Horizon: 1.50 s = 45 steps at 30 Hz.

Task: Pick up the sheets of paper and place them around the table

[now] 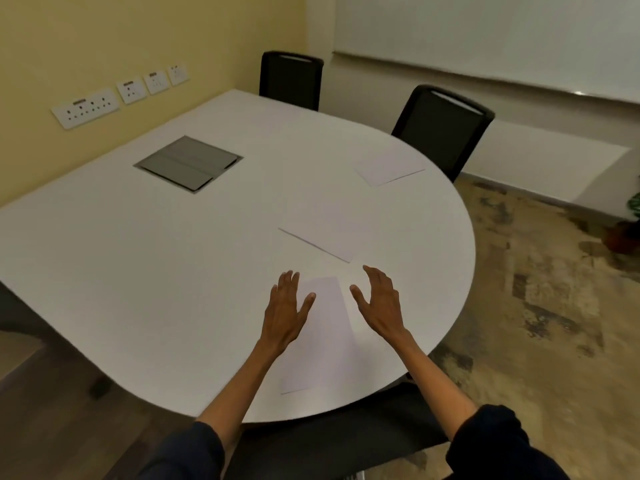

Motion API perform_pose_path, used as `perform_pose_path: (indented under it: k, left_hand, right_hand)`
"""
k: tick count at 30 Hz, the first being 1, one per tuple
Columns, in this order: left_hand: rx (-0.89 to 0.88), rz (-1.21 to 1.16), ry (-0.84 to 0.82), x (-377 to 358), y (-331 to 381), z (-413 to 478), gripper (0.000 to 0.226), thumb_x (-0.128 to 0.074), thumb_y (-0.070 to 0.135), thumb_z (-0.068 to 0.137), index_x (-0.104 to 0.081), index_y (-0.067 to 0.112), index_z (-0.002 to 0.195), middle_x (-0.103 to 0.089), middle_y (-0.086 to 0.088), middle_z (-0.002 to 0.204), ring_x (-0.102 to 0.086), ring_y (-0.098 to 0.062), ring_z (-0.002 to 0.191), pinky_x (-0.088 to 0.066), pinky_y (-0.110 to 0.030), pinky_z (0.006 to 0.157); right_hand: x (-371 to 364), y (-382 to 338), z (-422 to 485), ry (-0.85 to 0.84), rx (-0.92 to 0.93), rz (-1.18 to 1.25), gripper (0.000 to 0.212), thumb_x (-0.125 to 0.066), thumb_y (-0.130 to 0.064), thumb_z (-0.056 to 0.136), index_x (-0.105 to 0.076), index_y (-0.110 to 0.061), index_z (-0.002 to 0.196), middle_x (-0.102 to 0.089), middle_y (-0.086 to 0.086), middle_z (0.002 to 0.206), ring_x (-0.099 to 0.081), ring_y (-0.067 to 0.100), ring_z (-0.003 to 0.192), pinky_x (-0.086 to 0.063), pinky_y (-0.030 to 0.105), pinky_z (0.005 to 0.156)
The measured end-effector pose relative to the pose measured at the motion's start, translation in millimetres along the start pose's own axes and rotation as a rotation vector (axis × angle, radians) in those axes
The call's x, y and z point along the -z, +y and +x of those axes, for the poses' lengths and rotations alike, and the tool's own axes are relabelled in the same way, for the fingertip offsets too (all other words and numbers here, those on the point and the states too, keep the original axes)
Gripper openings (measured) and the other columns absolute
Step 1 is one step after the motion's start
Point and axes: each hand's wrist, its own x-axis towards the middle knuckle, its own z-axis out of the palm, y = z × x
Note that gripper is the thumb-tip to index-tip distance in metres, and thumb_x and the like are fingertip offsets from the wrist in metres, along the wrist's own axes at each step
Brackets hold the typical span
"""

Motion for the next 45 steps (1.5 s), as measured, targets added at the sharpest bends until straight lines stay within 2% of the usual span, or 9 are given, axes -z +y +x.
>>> perform_pose_path:
  k: [2, 7, 18, 22, 26, 28, 31, 38, 45]
  left_hand:
    - [-0.033, -0.011, 0.028, 7, 18, 5, 0.072, -0.034, 0.057, 0.099, -0.015, 0.019, 0.157, -0.010, -0.001, 0.165, -0.004, -0.014, 0.153, -0.010, -0.037, 0.125]
    - [-0.097, -0.064, 0.111, 21, 67, 14, 0.074, -0.037, 0.058, 0.097, -0.017, 0.019, 0.156, -0.010, 0.000, 0.165, -0.011, -0.015, 0.153, -0.031, -0.041, 0.116]
    - [-0.188, -0.035, 0.288, -9, 172, 26, 0.067, -0.037, 0.049, 0.100, -0.017, 0.016, 0.156, -0.011, 0.001, 0.165, -0.004, -0.012, 0.153, -0.032, -0.037, 0.115]
    - [-0.162, -0.029, 0.336, -46, 222, 21, 0.067, -0.036, 0.048, 0.101, -0.015, 0.016, 0.156, -0.009, 0.001, 0.165, -0.001, -0.012, 0.153, -0.029, -0.038, 0.117]
    - [-0.083, -0.046, 0.337, -87, 273, 18, 0.068, -0.035, 0.049, 0.101, -0.014, 0.016, 0.157, -0.006, 0.000, 0.166, -0.004, -0.017, 0.154, -0.029, -0.046, 0.120]
    - [-0.033, -0.055, 0.330, -108, 296, 16, 0.070, -0.034, 0.052, 0.100, -0.010, 0.019, 0.157, 0.000, 0.002, 0.166, -0.008, -0.020, 0.153, -0.032, -0.047, 0.117]
    - [-0.009, -0.040, 0.313, -133, 321, 14, 0.071, -0.033, 0.053, 0.100, -0.007, 0.020, 0.157, 0.001, 0.002, 0.166, -0.008, -0.022, 0.153, -0.030, -0.048, 0.119]
    - [0.074, 0.012, 0.371, -150, 344, 62, 0.073, -0.033, 0.048, 0.102, -0.007, 0.009, 0.157, -0.003, -0.008, 0.165, 0.005, -0.020, 0.153, -0.005, -0.042, 0.126]
    - [0.209, -0.015, 0.434, -176, 333, 136, 0.073, -0.033, 0.049, 0.102, -0.007, 0.008, 0.157, -0.003, -0.011, 0.165, 0.003, -0.022, 0.154, -0.005, -0.041, 0.126]
  right_hand:
    - [18, -1, 0, 0.062, 0.008, 0.018, 0.059, -0.046, -0.048, 0.098, -0.034, -0.021, 0.149, -0.037, 0.001, 0.153, -0.031, 0.019, 0.142, -0.031, 0.043, 0.111]
    - [65, 5, -1, 0.196, 0.016, 0.061, 0.057, -0.040, -0.049, 0.100, -0.034, -0.021, 0.149, -0.038, 0.001, 0.153, -0.032, 0.018, 0.142, -0.029, 0.043, 0.111]
    - [161, 65, 19, 0.360, 0.059, 0.109, 0.052, -0.038, -0.048, 0.101, -0.038, -0.021, 0.146, -0.042, 0.000, 0.149, -0.037, 0.018, 0.137, -0.029, 0.043, 0.110]
    - [201, 110, 26, 0.347, 0.091, 0.110, 0.051, -0.039, -0.047, 0.101, -0.039, -0.021, 0.145, -0.043, 0.000, 0.149, -0.038, 0.018, 0.137, -0.030, 0.042, 0.110]
    - [239, 156, 37, 0.336, 0.172, 0.105, 0.050, -0.040, -0.044, 0.101, -0.041, -0.018, 0.143, -0.044, 0.003, 0.148, -0.039, 0.020, 0.136, -0.033, 0.044, 0.112]
    - [255, 177, 43, 0.329, 0.177, 0.100, 0.050, -0.041, -0.044, 0.101, -0.042, -0.017, 0.143, -0.044, 0.005, 0.148, -0.039, 0.021, 0.136, -0.031, 0.043, 0.111]
    - [271, 203, 51, 0.307, 0.170, 0.114, 0.051, -0.042, -0.044, 0.101, -0.042, -0.016, 0.143, -0.044, 0.005, 0.148, -0.039, 0.021, 0.136, -0.030, 0.037, 0.110]
    - [285, 242, 99, 0.248, 0.158, 0.172, 0.052, -0.041, -0.045, 0.101, -0.041, -0.016, 0.144, -0.043, 0.005, 0.148, -0.039, 0.021, 0.135, -0.031, 0.037, 0.111]
    - [259, 259, 193, 0.127, 0.196, 0.178, 0.053, -0.038, -0.048, 0.101, -0.039, -0.019, 0.144, -0.042, 0.003, 0.149, -0.038, 0.021, 0.136, -0.031, 0.045, 0.113]
